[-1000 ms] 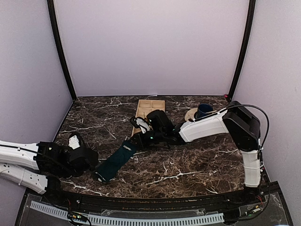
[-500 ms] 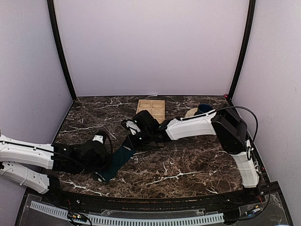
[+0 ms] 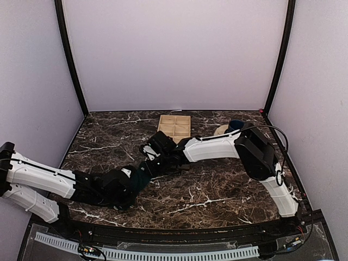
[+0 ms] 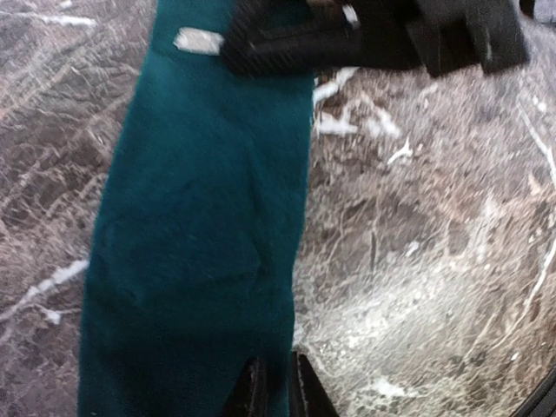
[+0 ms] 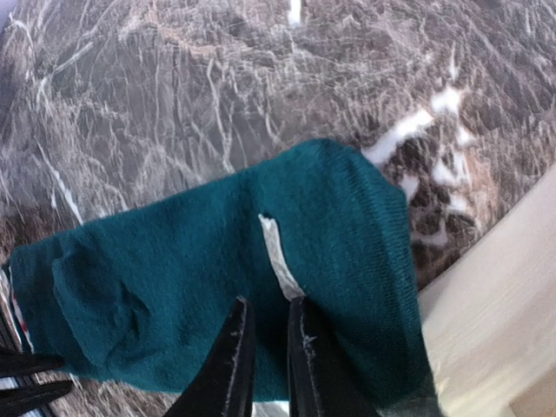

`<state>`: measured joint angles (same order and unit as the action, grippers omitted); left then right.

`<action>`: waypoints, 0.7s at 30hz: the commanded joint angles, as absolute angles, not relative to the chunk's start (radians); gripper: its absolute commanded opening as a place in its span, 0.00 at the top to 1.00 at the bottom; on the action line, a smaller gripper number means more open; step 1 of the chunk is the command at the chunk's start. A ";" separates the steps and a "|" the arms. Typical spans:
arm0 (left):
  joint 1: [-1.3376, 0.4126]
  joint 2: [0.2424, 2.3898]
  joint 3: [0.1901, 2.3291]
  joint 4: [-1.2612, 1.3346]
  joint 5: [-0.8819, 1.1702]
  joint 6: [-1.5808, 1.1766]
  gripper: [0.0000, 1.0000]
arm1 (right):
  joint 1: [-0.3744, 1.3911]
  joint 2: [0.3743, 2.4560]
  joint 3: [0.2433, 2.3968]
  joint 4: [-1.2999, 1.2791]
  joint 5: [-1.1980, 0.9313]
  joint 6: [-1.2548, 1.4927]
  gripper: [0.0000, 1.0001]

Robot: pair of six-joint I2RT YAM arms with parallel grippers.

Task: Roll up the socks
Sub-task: Rotate the sock at the center of the board.

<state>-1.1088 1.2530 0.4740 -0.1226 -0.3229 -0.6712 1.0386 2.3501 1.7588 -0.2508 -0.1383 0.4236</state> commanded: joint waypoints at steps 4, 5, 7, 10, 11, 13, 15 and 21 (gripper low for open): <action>-1.100 1.335 0.481 -0.153 -0.223 -0.685 0.88 | 1.045 2.446 1.883 -0.351 -0.139 0.403 0.86; -1.098 1.343 0.480 -0.155 -0.215 -0.686 0.89 | 1.045 2.454 1.898 -0.360 -0.136 0.399 0.86; -1.096 1.355 0.480 -0.153 -0.199 -0.686 0.89 | 1.045 2.471 1.928 -0.378 -0.135 0.390 0.86; -1.087 1.370 0.477 -0.140 -0.167 -0.678 0.89 | 1.045 2.494 1.971 -0.402 -0.136 0.380 0.86; -1.085 1.375 0.476 -0.132 -0.153 -0.675 0.89 | 1.044 2.503 1.985 -0.406 -0.137 0.377 0.86; -1.081 1.388 0.478 -0.115 -0.125 -0.667 0.89 | 1.045 2.518 2.013 -0.418 -0.141 0.370 0.85; -1.079 1.397 0.478 -0.084 -0.089 -0.652 0.89 | 1.044 2.534 2.042 -0.432 -0.145 0.361 0.85; -1.067 1.461 0.509 0.000 0.005 -0.608 0.88 | 1.042 2.557 2.078 -0.440 -0.167 0.334 0.84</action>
